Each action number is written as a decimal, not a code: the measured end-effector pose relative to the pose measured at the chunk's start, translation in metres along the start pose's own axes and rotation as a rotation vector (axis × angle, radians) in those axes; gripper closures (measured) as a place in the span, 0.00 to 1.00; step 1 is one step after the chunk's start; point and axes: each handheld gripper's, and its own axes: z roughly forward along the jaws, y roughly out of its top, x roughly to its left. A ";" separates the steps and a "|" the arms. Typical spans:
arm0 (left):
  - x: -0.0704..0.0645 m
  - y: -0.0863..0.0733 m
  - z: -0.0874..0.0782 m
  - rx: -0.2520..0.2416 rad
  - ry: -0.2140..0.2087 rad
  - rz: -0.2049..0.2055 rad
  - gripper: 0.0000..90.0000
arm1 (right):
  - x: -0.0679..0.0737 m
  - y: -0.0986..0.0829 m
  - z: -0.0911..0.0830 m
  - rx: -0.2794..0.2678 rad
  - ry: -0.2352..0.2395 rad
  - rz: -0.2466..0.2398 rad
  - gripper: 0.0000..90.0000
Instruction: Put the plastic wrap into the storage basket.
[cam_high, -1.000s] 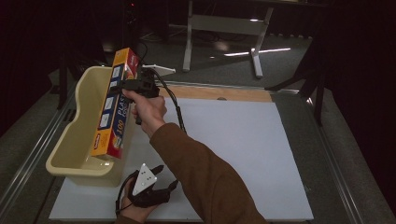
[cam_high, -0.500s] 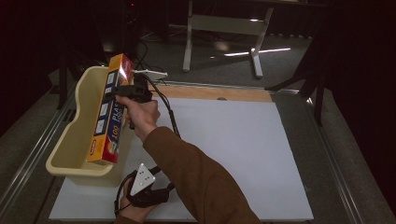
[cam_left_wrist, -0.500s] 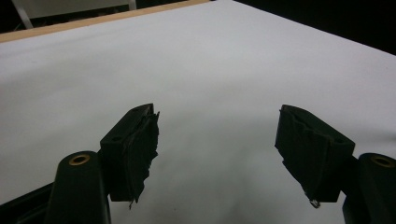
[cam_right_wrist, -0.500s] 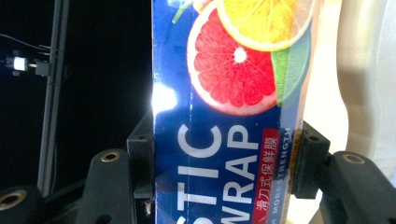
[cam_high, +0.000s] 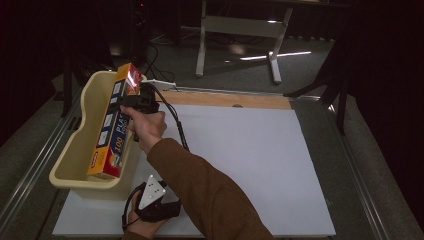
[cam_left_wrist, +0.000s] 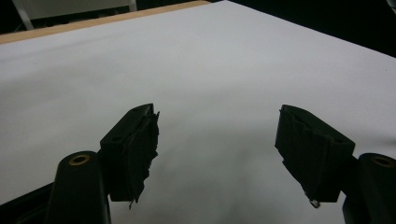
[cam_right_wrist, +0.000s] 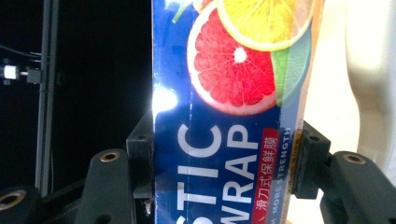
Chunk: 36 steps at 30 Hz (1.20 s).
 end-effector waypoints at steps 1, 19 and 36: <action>0.000 0.000 0.000 -0.001 0.001 -0.001 0.32 | -0.001 -0.001 0.001 0.005 0.006 0.008 0.45; 0.002 0.000 -0.002 0.000 0.004 -0.006 0.32 | -0.011 -0.004 0.016 0.002 -0.006 0.080 0.44; 0.002 0.000 -0.002 -0.007 0.005 -0.011 0.32 | -0.020 -0.004 0.025 0.038 -0.075 0.084 0.42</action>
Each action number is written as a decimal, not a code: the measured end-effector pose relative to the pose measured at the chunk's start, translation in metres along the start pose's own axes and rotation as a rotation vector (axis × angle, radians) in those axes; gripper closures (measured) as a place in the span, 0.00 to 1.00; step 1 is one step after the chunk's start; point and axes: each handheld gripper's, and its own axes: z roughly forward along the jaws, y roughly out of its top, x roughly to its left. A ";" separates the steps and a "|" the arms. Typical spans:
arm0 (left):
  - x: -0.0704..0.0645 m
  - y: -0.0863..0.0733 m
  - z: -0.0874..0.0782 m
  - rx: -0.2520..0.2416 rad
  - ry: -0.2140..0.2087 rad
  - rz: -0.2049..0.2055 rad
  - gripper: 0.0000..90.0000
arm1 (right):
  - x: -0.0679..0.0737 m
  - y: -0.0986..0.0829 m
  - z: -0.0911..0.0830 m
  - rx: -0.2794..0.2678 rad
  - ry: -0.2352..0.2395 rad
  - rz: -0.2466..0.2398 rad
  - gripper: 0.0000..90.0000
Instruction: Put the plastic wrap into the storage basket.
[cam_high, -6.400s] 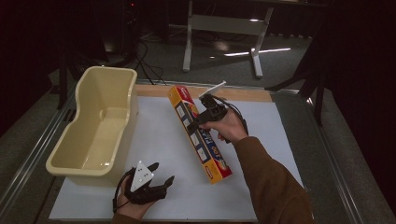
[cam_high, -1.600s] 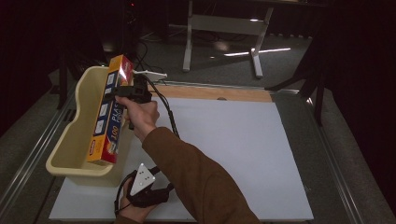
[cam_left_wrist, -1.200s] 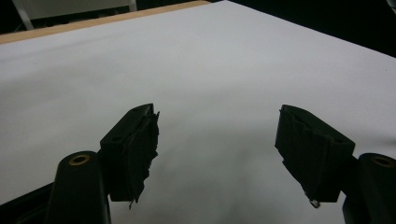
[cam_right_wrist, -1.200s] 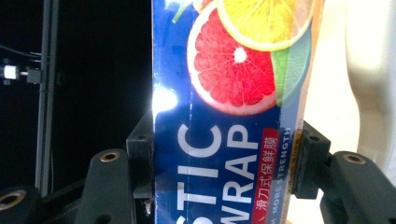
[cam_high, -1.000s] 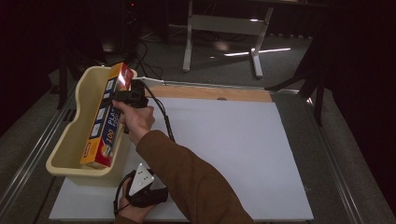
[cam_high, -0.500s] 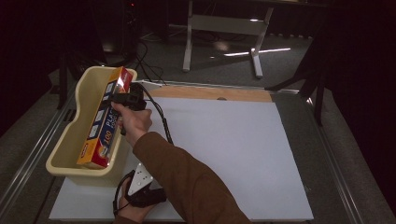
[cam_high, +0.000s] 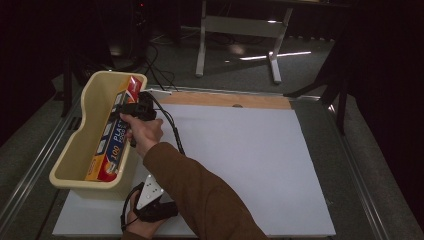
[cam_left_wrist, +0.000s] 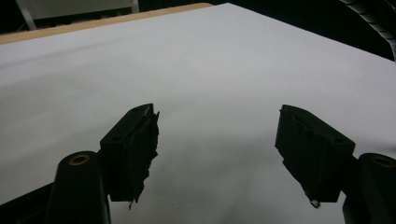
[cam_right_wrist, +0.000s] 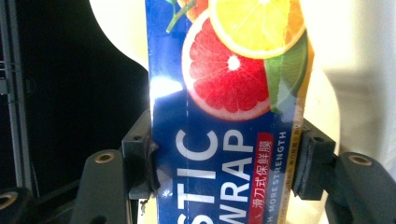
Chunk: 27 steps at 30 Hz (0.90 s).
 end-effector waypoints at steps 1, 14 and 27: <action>0.000 0.000 0.000 0.000 0.000 0.002 0.32 | 0.000 0.000 0.000 0.000 0.000 0.000 0.42; -0.001 0.000 0.000 0.004 0.001 0.002 0.32 | 0.006 -0.002 -0.006 -0.002 -0.046 -0.032 0.39; -0.001 -0.001 0.002 0.010 0.004 0.007 0.32 | 0.008 0.002 -0.026 0.009 -0.065 -0.123 0.41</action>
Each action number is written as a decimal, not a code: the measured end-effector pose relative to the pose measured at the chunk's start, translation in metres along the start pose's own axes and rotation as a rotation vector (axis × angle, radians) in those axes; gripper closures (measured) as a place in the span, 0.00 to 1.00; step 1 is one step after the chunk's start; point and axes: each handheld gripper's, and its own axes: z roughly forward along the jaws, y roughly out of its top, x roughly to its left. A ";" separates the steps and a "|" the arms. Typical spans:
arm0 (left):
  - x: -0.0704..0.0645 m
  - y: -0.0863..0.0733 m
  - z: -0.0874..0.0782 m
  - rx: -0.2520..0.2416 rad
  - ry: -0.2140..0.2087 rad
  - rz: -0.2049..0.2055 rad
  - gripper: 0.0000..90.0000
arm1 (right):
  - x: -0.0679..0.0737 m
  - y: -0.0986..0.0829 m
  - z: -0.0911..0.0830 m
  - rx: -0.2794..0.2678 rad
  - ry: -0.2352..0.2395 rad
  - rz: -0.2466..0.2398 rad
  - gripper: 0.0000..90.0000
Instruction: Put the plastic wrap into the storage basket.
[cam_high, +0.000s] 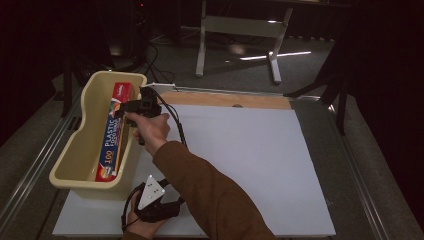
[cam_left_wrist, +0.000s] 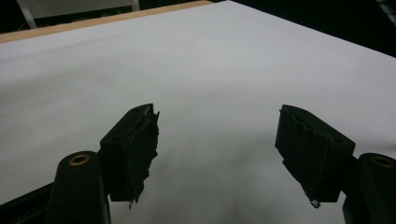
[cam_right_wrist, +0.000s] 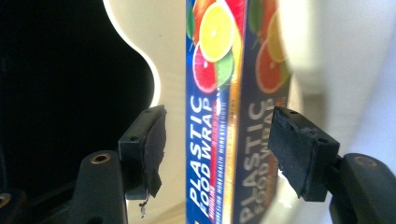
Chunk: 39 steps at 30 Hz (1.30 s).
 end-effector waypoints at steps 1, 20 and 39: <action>0.000 0.000 0.000 0.000 0.000 0.000 0.32 | -0.001 0.001 -0.002 0.005 0.004 -0.013 0.41; 0.001 -0.001 0.001 0.005 0.015 0.006 0.32 | -0.018 -0.016 -0.052 0.004 -0.156 -0.539 0.43; 0.006 0.001 -0.001 0.017 0.049 -0.001 0.32 | -0.098 -0.071 -0.108 -0.170 -0.297 -0.814 0.38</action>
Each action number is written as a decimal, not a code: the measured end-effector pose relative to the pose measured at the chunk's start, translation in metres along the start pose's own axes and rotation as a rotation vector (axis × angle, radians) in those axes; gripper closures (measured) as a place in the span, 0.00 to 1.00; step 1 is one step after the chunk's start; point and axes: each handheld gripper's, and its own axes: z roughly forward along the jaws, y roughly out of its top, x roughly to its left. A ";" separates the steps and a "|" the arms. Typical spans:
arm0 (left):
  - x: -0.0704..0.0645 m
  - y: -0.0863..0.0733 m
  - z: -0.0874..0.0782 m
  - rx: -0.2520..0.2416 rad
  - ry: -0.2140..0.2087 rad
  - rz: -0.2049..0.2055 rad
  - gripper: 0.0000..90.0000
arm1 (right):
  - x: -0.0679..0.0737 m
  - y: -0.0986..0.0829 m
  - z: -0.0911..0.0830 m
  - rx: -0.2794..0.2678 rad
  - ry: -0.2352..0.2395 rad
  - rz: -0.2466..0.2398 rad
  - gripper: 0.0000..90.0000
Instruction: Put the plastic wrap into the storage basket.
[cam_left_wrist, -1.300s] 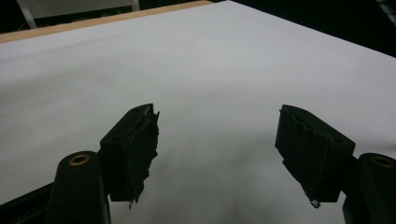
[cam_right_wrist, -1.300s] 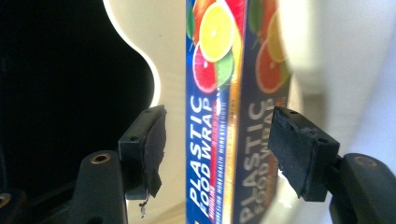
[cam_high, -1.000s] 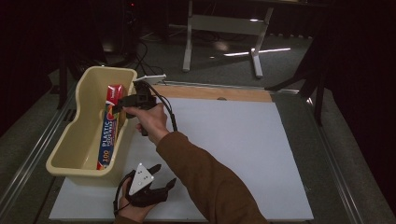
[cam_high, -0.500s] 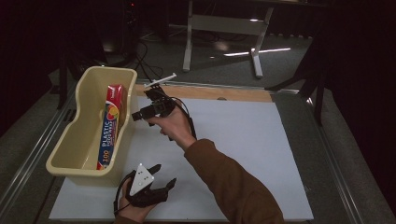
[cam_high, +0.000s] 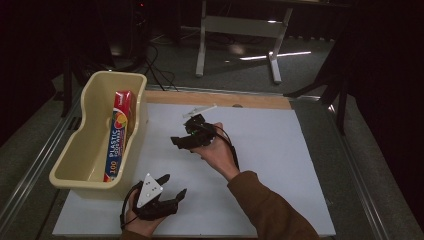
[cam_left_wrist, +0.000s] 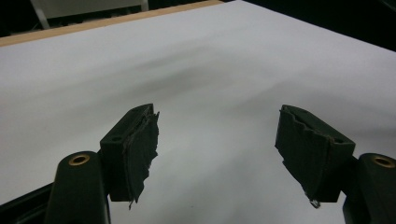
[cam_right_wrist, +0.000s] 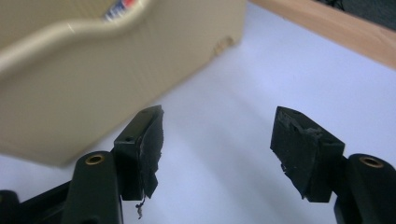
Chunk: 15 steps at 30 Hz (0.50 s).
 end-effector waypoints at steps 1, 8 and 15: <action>0.001 0.000 0.000 0.006 0.004 -0.001 0.32 | -0.003 -0.005 -0.003 -0.003 0.010 0.008 0.37; 0.006 0.001 -0.002 0.002 0.021 -0.013 0.32 | -0.007 -0.043 -0.028 -0.001 -0.033 -0.106 0.35; 0.007 0.001 0.000 0.018 0.036 -0.018 0.33 | -0.010 -0.088 -0.052 0.015 -0.077 -0.247 0.31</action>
